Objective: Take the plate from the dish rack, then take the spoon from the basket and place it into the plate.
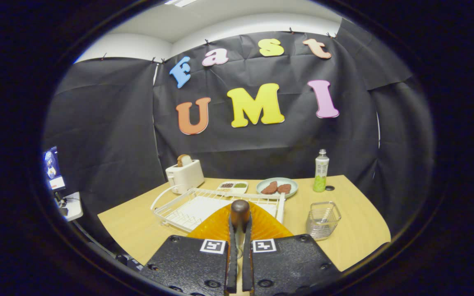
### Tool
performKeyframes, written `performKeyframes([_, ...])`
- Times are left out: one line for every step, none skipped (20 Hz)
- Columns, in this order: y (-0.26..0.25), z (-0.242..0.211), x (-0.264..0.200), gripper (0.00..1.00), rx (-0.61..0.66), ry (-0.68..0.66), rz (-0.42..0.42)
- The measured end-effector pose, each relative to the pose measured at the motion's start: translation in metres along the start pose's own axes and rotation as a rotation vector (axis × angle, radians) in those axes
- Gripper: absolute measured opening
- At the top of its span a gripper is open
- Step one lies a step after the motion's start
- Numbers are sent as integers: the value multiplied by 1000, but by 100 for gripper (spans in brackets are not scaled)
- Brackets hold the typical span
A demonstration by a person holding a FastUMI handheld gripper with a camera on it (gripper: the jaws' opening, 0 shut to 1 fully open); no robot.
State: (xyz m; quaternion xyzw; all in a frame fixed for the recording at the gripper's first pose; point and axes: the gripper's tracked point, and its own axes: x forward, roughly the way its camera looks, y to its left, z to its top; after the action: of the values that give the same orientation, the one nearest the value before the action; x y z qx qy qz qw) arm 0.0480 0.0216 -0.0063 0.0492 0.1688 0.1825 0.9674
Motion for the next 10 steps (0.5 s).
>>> performKeyframes([9,-13,4,10,9,18,10])
performKeyframes([17,-24,8,10,25,34,20])
performKeyframes([25,-36,12,10,39,53,30])
performKeyframes([33,-46,16,10,54,68,39])
performKeyframes([40,-55,18,10,72,81,49])
performKeyframes([48,-62,19,11,93,91,59])
performKeyframes([55,-68,21,11,118,96,67])
performKeyframes([60,-74,23,10,141,100,73])
performKeyframes([64,-80,24,10,165,97,76])
performKeyframes([68,-85,26,11,185,99,79])
